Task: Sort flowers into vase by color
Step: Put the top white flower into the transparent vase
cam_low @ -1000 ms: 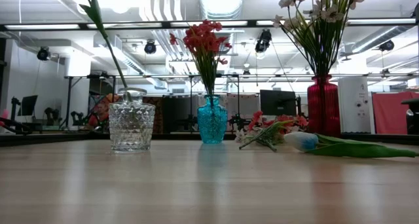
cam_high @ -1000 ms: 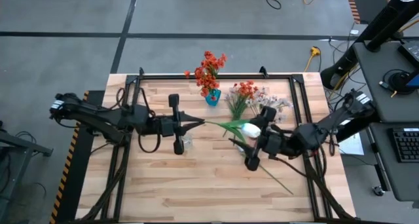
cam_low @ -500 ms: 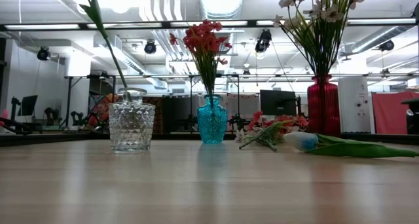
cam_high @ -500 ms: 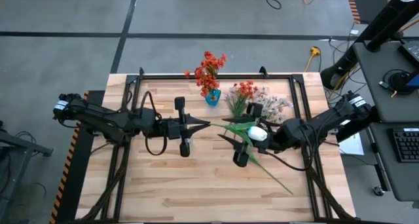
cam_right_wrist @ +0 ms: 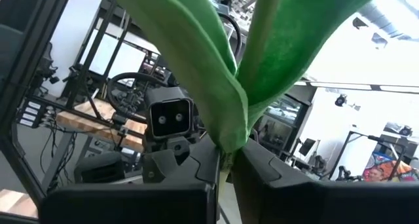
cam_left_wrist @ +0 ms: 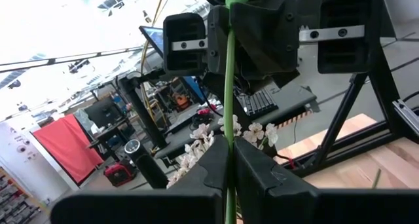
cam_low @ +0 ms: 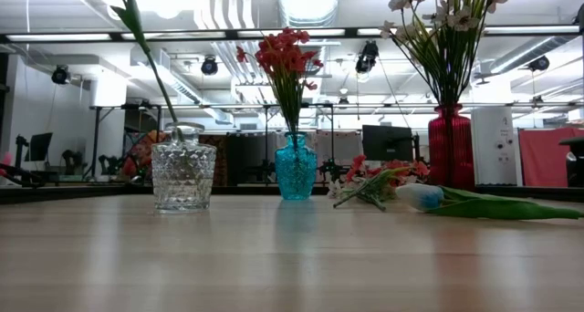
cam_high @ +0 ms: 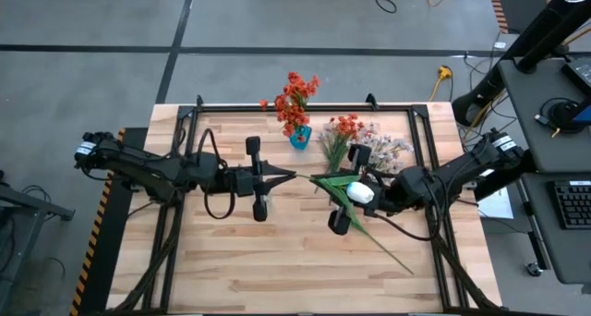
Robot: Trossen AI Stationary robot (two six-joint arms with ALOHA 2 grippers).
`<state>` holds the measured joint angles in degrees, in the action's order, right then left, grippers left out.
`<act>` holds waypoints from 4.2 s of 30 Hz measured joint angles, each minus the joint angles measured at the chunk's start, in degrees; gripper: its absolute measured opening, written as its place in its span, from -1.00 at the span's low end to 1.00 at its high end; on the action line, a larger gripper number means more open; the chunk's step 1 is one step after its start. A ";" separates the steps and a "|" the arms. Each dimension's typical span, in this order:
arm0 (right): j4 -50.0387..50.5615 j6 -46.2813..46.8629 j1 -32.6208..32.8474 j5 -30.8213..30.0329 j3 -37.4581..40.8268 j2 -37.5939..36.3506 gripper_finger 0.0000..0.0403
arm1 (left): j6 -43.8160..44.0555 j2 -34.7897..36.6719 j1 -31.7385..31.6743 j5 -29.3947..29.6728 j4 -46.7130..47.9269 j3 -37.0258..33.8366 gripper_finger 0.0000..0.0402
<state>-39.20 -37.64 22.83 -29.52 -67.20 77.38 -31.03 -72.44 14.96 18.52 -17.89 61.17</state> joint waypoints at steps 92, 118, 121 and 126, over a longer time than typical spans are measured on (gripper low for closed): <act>53.40 35.53 -17.25 17.51 -35.65 22.17 -0.91 | 38.21 9.29 48.43 71.56 52.50 0.57 -0.22; 52.09 37.47 -17.14 17.52 -35.60 28.81 -0.91 | 37.31 9.44 48.43 71.52 52.65 0.59 -0.22; 51.54 37.84 -17.14 17.51 -35.63 29.14 -0.91 | 37.31 9.44 48.43 71.52 52.65 0.59 -0.22; 51.74 38.11 -17.14 17.51 -35.63 30.01 -0.91 | 37.31 9.44 48.43 71.49 52.65 0.59 -0.22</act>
<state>12.54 0.47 5.69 -12.01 -102.83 107.39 6.28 -63.00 63.39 90.02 34.76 61.76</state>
